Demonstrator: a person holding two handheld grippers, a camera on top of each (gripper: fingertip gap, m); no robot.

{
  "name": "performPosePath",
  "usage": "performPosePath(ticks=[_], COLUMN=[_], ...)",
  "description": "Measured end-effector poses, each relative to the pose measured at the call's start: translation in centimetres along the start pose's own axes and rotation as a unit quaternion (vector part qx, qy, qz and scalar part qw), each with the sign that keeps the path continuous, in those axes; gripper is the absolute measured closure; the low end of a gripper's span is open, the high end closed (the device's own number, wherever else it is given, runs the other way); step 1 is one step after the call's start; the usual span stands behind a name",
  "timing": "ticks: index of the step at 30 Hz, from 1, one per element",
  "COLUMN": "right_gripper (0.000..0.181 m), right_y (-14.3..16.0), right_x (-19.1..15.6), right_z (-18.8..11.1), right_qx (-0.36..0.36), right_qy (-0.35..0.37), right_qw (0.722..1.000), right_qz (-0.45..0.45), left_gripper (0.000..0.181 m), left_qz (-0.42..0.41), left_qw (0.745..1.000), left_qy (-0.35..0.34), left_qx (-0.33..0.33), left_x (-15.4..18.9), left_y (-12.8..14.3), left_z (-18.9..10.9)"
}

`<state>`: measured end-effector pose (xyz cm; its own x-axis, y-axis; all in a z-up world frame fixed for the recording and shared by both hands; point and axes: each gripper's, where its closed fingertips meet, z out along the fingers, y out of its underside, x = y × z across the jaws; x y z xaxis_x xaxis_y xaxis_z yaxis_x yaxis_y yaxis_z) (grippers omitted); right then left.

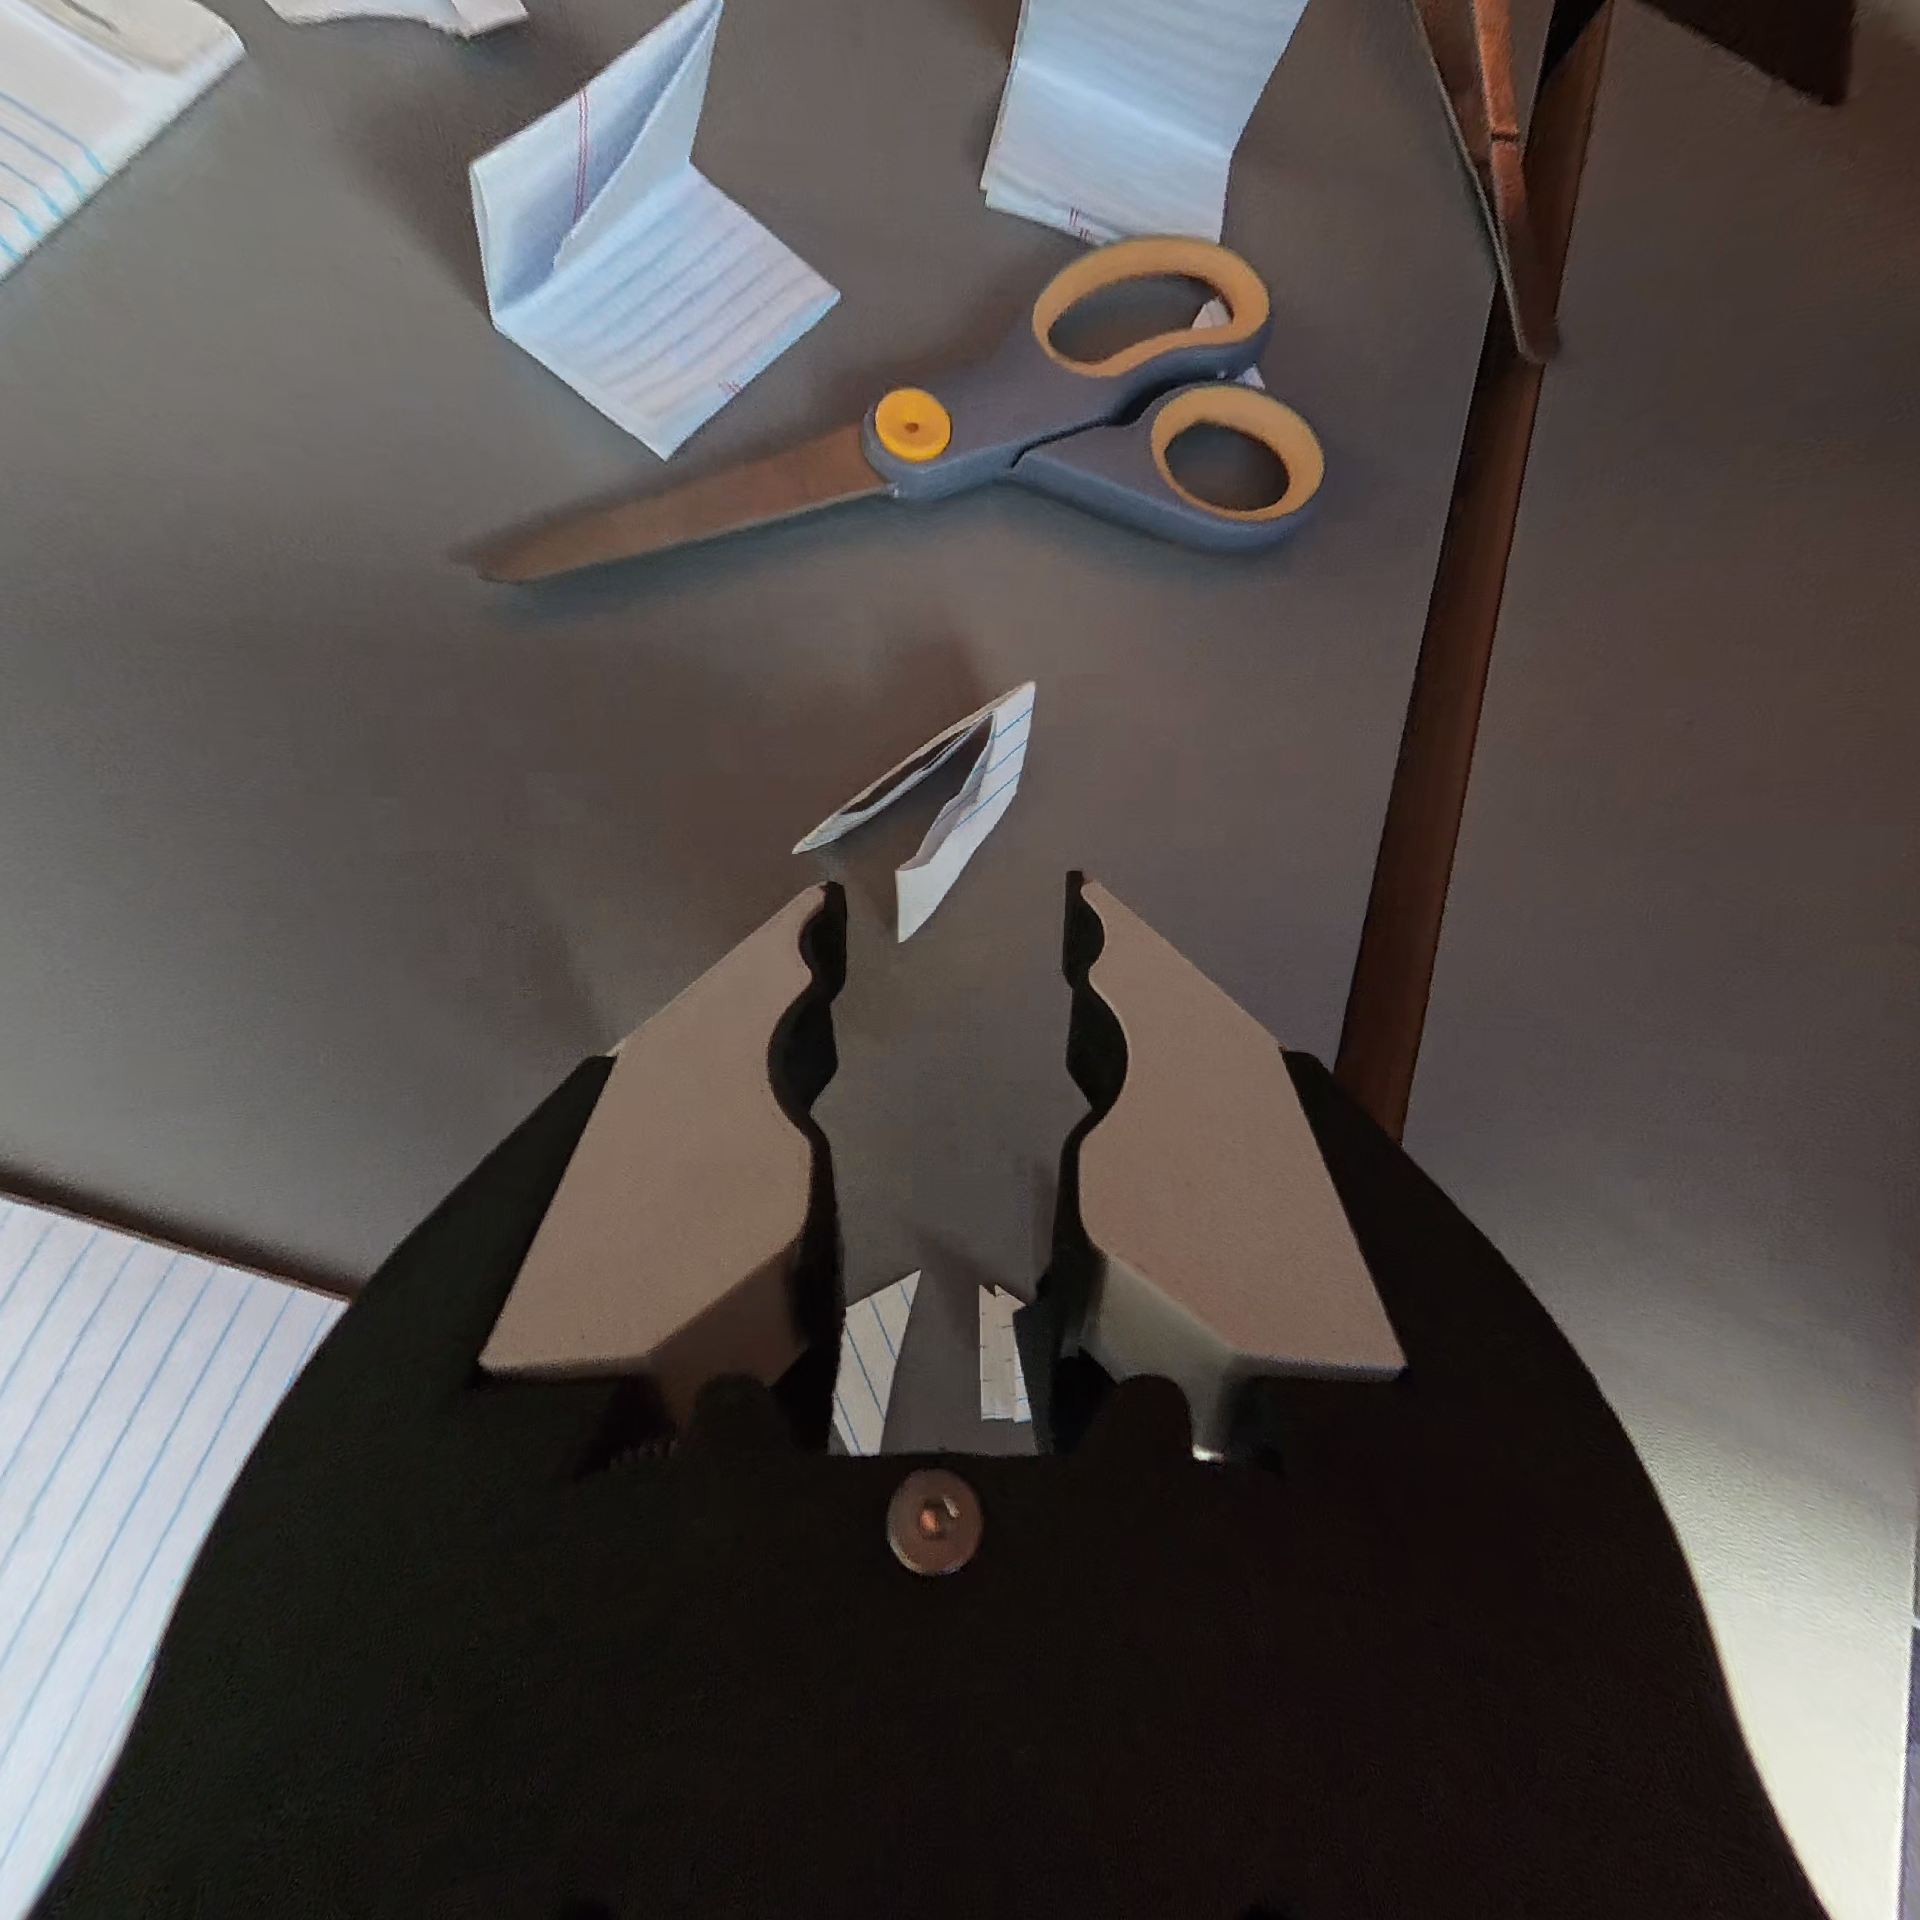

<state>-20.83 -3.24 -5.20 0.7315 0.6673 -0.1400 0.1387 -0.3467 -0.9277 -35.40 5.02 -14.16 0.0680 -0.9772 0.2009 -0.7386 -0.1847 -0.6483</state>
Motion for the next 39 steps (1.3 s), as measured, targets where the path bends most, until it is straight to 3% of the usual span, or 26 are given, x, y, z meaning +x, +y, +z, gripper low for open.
performPosePath(ticks=[3, 5, 6, 8, 10, 12, 15, 20, 27, 29, 36, 39], right_gripper=[0.147, 0.148, 0.148, 0.149, 0.146, 0.136, 0.139, 0.150, 0.167, 0.181, 0.181, 0.181], right_y=[1.3, 2.5, 2.8, 2.4, 1.1, -1.0, -4.9, -8.1, -9.0, -8.7, -7.7, -7.1], right_x=[-1.5, -2.6, -3.0, -4.1, -6.0, -8.1, -10.5, -12.7, -12.1, -12.1, -10.4, -10.6], right_z=[1.4, 1.8, 2.0, 2.5, 3.2, 3.6, 2.9, 1.5, 0.4, 0.2, 0.4, 1.0], right_qx=[0.006, -0.003, -0.003, 0.020, 0.059, 0.106, 0.183, 0.210, 0.237, 0.239, 0.243, 0.220], right_qy=[-0.014, -0.034, -0.039, -0.060, -0.114, -0.198, -0.336, -0.429, -0.407, -0.389, -0.265, -0.216], right_qw=[1.000, 0.998, 0.998, 0.994, 0.983, 0.954, 0.881, 0.839, 0.847, 0.861, 0.923, 0.948], right_qz=[0.019, 0.045, 0.055, 0.085, 0.135, 0.198, 0.280, 0.262, 0.246, 0.224, 0.135, 0.083], left_gripper=[0.145, 0.181, 0.181, 0.181, 0.181, 0.181, 0.181, 0.181, 0.181, 0.181, 0.181, 0.181], left_qz=[0.001, 0.014, 0.015, 0.032, 0.064, 0.100, 0.150, 0.161, 0.116, 0.106, 0.002, -0.035], left_qw=[0.999, 0.999, 0.999, 0.998, 0.988, 0.968, 0.943, 0.941, 0.955, 0.957, 0.939, 0.933], left_qy=[0.018, 0.041, 0.042, 0.037, 0.036, 0.044, 0.050, 0.086, 0.108, 0.114, 0.192, 0.251], left_qx=[-0.028, -0.021, -0.016, 0.031, 0.135, 0.226, 0.294, 0.285, 0.250, 0.245, 0.286, 0.255], left_x=[-0.2, 0.3, 0.5, 1.9, 5.0, 9.0, 13.5, 16.5, 17.1, 17.3, 18.5, 19.6], left_y=[0.5, -0.2, -0.7, -3.0, -6.5, -9.2, -11.0, -11.2, -10.2, -9.9, -10.2, -9.3], left_z=[1.4, 2.1, 2.4, 1.6, -0.7, -3.6, -6.8, -8.3, -7.2, -6.7, -6.7, -6.6])
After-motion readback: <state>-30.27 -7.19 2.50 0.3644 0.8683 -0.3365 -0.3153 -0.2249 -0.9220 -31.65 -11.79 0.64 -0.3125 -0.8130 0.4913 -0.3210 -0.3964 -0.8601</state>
